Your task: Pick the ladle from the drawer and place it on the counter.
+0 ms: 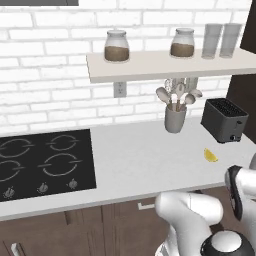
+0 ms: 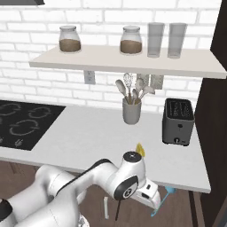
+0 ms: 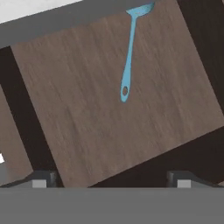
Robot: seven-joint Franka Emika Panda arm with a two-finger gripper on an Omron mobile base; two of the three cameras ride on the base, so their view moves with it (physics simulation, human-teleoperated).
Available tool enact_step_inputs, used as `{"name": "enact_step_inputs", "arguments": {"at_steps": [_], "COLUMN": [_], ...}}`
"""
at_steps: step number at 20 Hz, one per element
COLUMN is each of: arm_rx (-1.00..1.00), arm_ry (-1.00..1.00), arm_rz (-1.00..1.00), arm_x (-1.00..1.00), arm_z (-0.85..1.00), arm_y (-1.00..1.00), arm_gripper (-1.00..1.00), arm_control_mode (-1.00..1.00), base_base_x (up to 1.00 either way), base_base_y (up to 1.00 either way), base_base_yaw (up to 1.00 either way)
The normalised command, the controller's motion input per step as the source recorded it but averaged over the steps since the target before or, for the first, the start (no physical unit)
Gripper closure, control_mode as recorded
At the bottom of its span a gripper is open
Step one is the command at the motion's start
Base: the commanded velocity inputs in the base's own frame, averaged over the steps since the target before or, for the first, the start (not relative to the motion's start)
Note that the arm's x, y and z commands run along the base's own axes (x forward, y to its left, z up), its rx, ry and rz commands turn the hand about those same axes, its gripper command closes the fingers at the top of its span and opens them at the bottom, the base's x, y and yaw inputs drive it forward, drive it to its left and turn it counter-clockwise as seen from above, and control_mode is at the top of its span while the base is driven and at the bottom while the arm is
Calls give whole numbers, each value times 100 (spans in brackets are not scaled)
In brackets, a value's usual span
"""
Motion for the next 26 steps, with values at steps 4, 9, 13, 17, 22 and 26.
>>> {"name": "enact_step_inputs", "arguments": {"at_steps": [4, 9, 13, 17, 22, 26], "arm_rx": [2, 1, 0, 0, 0, 0], "arm_ry": [2, 1, 5, 7, 10, 9], "arm_rz": [10, 10, 9, 8, 6, 8], "arm_x": [0, 0, 0, -6, -29, -37], "arm_z": [-34, -37, -50, -37, -35, -26], "arm_y": [-51, -45, -34, -31, -27, -22], "arm_gripper": [-100, -100, -100, -100, -100, -100], "arm_control_mode": [-100, -100, -100, -100, -100, -100], "base_base_x": [0, 0, 0, 0, 0, 0], "base_base_y": [0, 0, 0, 0, 0, 0], "base_base_yaw": [0, 0, 0, 0, 0, 0]}}
